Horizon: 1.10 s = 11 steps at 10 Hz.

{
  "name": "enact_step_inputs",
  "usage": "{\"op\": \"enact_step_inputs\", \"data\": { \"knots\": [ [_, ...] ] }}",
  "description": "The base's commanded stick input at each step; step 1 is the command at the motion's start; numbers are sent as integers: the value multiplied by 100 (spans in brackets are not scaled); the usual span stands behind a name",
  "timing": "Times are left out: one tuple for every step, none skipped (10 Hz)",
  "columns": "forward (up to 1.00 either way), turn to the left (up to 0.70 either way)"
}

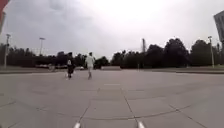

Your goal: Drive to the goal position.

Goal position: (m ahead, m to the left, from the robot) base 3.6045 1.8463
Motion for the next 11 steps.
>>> {"op": "enact_step_inputs", "data": {
  "knots": [
    [50, 0],
    [50, 0],
    [50, 0],
    [50, 0],
    [50, 0],
    [50, 0],
    [50, 0],
    [50, 0],
    [50, 0],
    [50, 0],
    [50, 0]
  ]
}}
